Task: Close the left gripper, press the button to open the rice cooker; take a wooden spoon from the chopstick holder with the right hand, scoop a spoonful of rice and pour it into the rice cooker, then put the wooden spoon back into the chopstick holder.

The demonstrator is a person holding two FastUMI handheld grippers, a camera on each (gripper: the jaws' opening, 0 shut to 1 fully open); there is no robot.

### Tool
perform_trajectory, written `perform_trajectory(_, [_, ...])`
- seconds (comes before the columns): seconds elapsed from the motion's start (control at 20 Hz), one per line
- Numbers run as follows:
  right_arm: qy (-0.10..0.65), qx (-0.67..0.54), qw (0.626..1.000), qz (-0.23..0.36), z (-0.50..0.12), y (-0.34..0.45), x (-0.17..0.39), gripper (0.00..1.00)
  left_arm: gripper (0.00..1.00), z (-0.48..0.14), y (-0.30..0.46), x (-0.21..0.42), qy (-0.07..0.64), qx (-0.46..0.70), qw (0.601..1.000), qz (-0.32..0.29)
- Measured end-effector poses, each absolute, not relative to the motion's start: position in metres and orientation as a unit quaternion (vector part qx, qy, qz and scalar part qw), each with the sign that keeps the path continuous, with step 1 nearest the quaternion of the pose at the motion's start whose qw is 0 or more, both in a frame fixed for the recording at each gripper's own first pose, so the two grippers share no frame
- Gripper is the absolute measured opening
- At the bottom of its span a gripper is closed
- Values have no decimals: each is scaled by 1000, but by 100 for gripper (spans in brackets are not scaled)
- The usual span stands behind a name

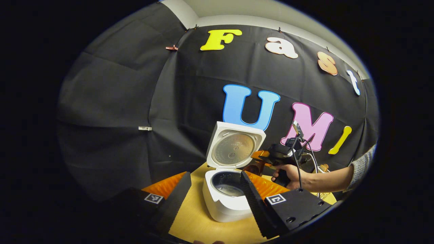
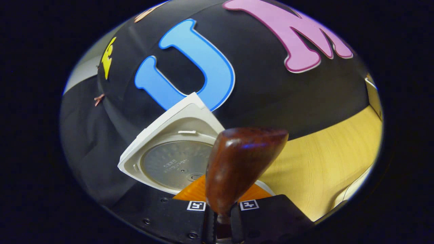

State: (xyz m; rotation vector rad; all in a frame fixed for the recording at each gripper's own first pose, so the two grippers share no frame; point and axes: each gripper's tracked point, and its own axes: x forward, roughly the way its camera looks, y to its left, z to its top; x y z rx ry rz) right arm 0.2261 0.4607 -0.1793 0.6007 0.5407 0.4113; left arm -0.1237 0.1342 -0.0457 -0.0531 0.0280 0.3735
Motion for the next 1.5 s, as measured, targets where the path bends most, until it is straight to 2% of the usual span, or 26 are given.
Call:
perform_trajectory(0.25, [237,165,924,248,-182,478,222,22,94,-50,139,-125,17,-33,982,186])
perform_trajectory(0.7, [173,-17,932,319,-173,503,211,22,94,-51,145,-130,14,-43,980,194])
perform_trajectory(0.95, [132,-109,920,353,-165,510,199,21,94,-49,143,-130,12,-44,980,192])
perform_trajectory(1.3, [48,-247,878,407,-157,521,178,21,94,-47,136,-129,14,-41,982,183])
perform_trajectory(1.4, [45,-251,876,410,-159,522,180,21,94,-46,135,-130,14,-41,982,181])
perform_trajectory(1.5, [76,-188,894,400,-154,521,179,22,94,-44,134,-132,12,-39,982,182])
